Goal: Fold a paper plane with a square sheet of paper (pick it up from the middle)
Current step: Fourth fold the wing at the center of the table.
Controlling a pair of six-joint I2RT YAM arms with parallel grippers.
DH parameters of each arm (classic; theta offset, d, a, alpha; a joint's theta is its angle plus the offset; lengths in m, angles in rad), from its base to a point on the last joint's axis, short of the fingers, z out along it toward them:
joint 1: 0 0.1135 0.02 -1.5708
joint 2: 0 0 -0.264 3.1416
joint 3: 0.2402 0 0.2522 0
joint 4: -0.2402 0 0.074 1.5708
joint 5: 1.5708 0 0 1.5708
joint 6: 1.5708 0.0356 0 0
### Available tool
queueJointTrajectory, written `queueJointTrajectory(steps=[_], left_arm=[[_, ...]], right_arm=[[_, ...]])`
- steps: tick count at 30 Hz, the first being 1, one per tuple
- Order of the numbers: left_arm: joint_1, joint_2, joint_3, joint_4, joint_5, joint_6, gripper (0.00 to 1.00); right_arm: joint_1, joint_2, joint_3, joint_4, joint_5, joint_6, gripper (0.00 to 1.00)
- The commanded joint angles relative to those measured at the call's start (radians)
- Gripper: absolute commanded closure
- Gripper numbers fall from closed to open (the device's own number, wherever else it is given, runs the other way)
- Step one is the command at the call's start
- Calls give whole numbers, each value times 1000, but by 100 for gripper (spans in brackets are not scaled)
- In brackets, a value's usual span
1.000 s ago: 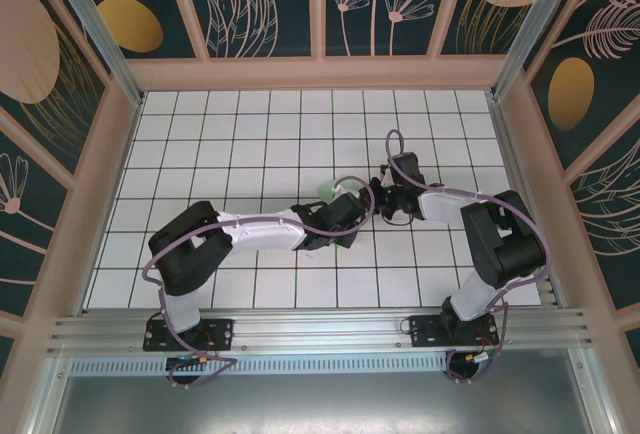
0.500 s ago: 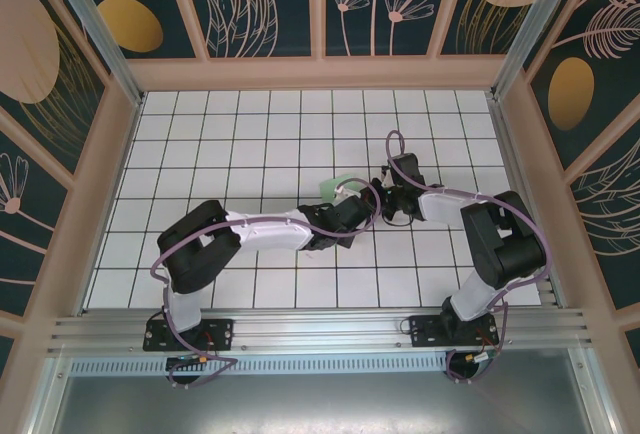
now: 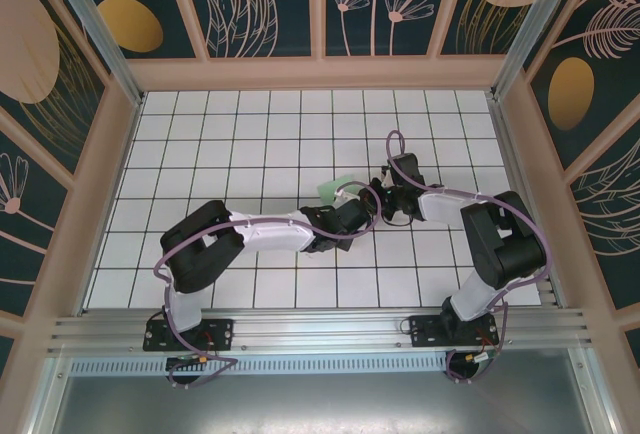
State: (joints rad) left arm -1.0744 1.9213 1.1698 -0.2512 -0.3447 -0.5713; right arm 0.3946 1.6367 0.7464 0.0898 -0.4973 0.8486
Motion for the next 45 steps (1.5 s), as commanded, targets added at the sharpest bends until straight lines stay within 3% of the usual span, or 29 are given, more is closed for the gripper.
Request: queueJointTrajectory(steps=[1,9,20,45], left_arm=[[-10,-49,-21,46,33,-15,49],[-10,-116,-62,102,17,-67,41],[-11,-24,-9,3,-28,-30,45],[-27,-4,-6,-6,-84,-55,80]], right_arm=[[15,-35,11,23,-16,14,97],[17,-46,8,19,-11,19,97],[19,-57,13,17,-17,31,97],[37,-31,36,-32,25,0,96]])
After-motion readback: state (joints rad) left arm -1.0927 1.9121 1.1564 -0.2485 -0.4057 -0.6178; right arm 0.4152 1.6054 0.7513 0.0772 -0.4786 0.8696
